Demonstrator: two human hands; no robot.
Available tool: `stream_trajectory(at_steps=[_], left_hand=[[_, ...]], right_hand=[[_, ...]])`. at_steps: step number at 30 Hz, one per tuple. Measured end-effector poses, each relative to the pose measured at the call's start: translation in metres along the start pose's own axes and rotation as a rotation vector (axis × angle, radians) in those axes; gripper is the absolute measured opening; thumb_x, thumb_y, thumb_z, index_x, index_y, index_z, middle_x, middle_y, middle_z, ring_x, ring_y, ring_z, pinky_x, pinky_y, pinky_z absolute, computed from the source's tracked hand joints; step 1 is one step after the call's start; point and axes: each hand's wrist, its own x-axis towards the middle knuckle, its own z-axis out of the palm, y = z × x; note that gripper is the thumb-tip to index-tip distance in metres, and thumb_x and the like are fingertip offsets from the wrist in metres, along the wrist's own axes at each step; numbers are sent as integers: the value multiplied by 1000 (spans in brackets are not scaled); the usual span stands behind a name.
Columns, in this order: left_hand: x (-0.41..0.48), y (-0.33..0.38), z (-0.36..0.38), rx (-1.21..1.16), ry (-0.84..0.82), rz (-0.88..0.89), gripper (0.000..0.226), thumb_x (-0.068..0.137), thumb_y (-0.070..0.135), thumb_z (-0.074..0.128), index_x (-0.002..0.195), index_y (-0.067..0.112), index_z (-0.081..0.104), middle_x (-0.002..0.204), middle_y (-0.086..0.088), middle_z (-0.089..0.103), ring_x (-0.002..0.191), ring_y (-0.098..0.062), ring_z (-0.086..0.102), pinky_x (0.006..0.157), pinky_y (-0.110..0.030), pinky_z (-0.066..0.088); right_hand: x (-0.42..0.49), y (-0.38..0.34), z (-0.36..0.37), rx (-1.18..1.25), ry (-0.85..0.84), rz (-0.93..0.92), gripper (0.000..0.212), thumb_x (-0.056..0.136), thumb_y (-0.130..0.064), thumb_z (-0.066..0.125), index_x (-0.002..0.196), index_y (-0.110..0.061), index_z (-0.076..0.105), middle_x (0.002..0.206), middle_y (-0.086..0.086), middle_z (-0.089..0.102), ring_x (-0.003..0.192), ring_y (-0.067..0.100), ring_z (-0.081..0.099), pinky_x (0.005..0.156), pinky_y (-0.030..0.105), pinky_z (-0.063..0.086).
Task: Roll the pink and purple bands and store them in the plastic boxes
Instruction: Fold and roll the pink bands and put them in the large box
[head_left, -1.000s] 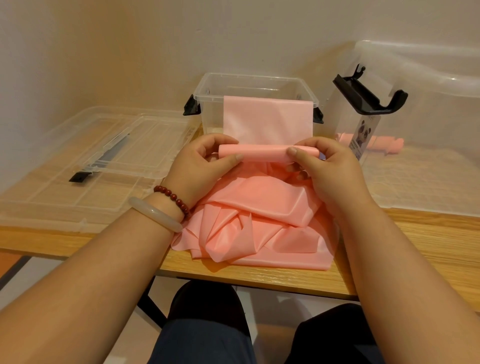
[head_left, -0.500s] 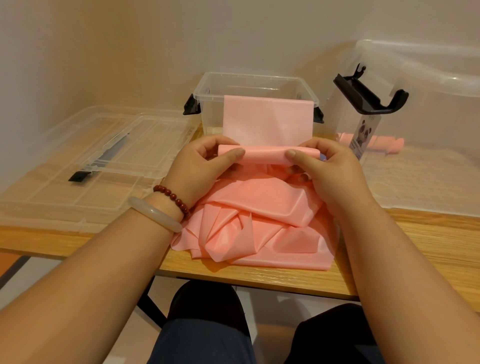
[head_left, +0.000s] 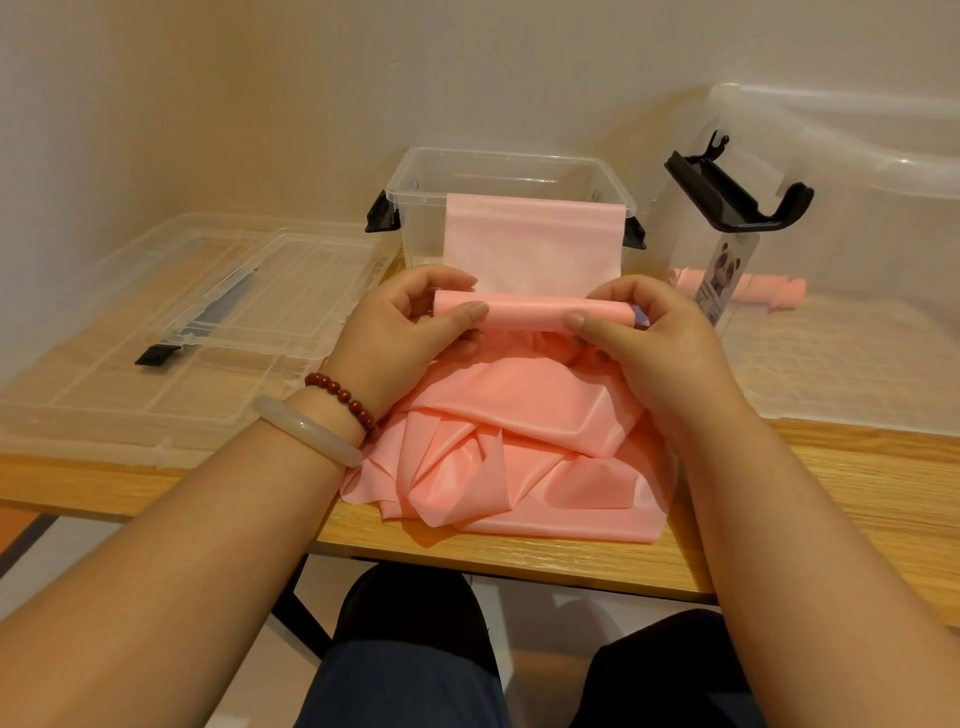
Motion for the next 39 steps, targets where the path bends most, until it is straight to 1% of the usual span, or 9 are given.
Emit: stream_trajectory(at_steps=[3,8,11,17,20,23,28,34,39], left_hand=[[1,-4,-4,120,-9,63,28,79,9,76,98,26,67,99,-1,68,90,-19,69,80,-31,57],[1,-2,1,1,10,19,12,85,5,69,93,13,65,73,0,70,67,-11,69,67,-22,58],[1,-3,2,17,30,-8,8,87,9,67,92,14,64,67,0,71,64,-13,69,66,-24,59],[3,-5,-4,123,-14,74,27,79,9,76,98,25,65,96,2,67,86,-11,66,77,-24,57],[3,-6,-5,169,-17,99,27,78,11,77,98,27,67,100,4,67,92,-10,65,84,-26,55],[2,-4,-2,103,-7,61,20,81,9,74,98,20,68,95,0,68,87,-15,69,77,-26,58],[0,-1,3,48,3,10,14,84,8,70,93,17,67,84,-1,70,68,-9,70,64,-17,56],[0,-2,-1,93,-39,32,22,80,10,75,95,24,68,97,-1,69,84,-14,70,75,-22,57],[1,-2,-2,179,-28,65,27,77,12,78,94,30,68,99,7,68,86,-3,66,81,-21,55]], right_hand=[[1,0,1,3,27,-25,16,86,-16,74,94,-5,67,70,4,70,58,14,69,60,27,60],[1,-1,2,13,20,-10,19,86,-23,73,94,-6,69,67,-9,70,60,14,71,60,26,60],[-1,-1,1,49,-7,12,26,81,-15,78,105,-17,67,85,-6,69,67,18,73,64,32,61],[0,0,1,31,-2,-24,14,84,-11,75,96,-7,68,80,8,69,64,18,71,62,31,61],[2,2,1,15,11,-21,12,87,-17,73,93,-8,70,68,-1,71,61,16,71,63,30,61],[2,2,2,9,13,-16,14,88,-22,71,93,-8,71,64,-8,70,59,13,70,64,31,60],[0,1,1,63,-22,24,28,80,-16,79,105,-18,67,94,-5,69,73,21,74,71,45,62],[0,1,1,54,-13,10,17,80,-10,78,92,-5,67,71,-1,71,65,23,73,67,42,62],[-1,-1,2,86,-13,4,20,82,-7,76,95,4,66,62,-2,69,62,22,72,66,41,62]])
